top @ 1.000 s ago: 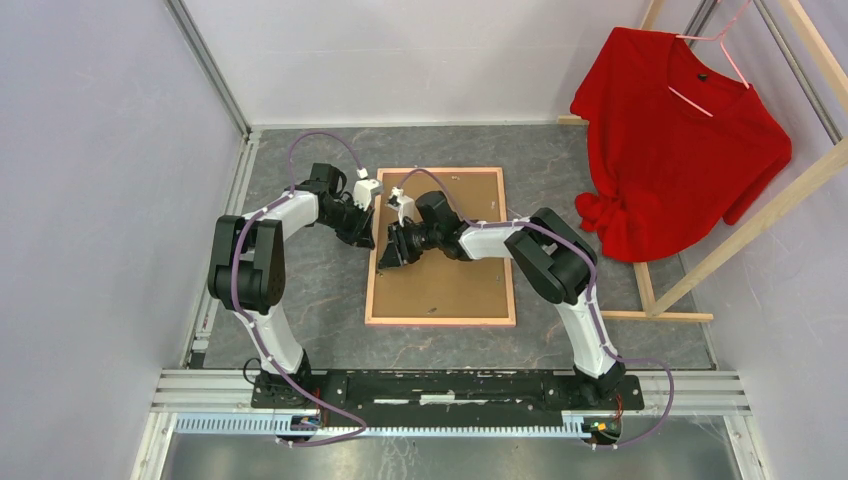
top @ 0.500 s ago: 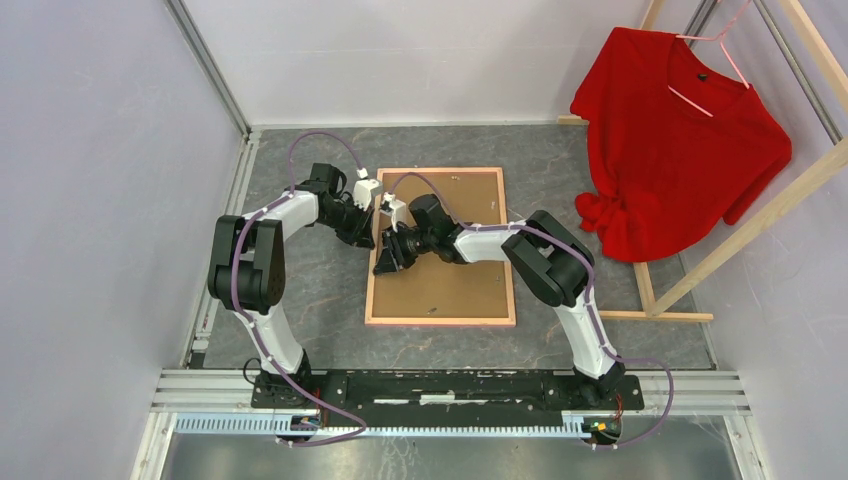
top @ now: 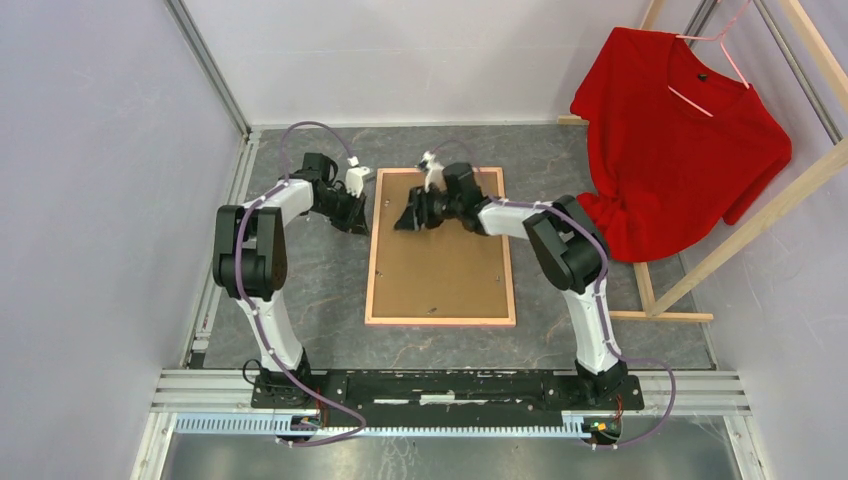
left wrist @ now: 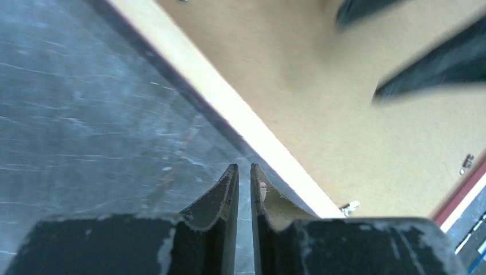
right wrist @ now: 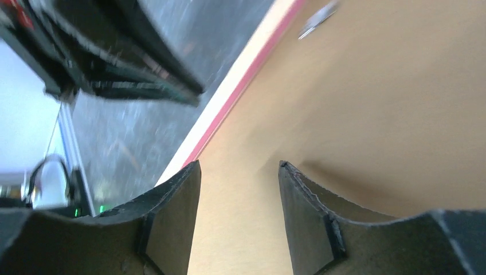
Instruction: Put the photo into the frame
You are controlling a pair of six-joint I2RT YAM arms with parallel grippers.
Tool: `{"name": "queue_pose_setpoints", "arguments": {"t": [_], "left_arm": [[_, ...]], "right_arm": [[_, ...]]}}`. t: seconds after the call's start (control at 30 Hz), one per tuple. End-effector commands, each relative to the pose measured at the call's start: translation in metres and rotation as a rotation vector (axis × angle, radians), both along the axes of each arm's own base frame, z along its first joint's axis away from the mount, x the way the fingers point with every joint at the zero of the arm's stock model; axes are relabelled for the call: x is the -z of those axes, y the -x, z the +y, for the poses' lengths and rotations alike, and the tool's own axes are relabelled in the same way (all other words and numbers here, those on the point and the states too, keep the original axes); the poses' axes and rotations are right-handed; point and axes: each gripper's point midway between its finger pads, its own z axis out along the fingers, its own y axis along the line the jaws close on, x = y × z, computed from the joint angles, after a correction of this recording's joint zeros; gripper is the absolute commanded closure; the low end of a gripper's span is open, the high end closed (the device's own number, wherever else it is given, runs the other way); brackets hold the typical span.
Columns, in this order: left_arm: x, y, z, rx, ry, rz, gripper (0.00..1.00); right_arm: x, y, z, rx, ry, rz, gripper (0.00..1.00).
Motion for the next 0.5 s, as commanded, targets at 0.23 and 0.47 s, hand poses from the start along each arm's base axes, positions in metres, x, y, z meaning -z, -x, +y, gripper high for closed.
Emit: {"name": "queue_pose_setpoints", "arguments": {"t": [0.23, 0.47], "left_arm": [[-0.013, -0.051, -0.014, -0.071, 0.163, 0.024, 0.77], [-0.003, -0.053, -0.021, -0.066, 0.203, 0.065, 0.77]], "right_arm": [[-0.016, -0.108, -0.005, 0.222, 0.001, -0.077, 0.39], [0.007, -0.117, 0.008, 0.219, -0.010, -0.026, 0.39]]}}
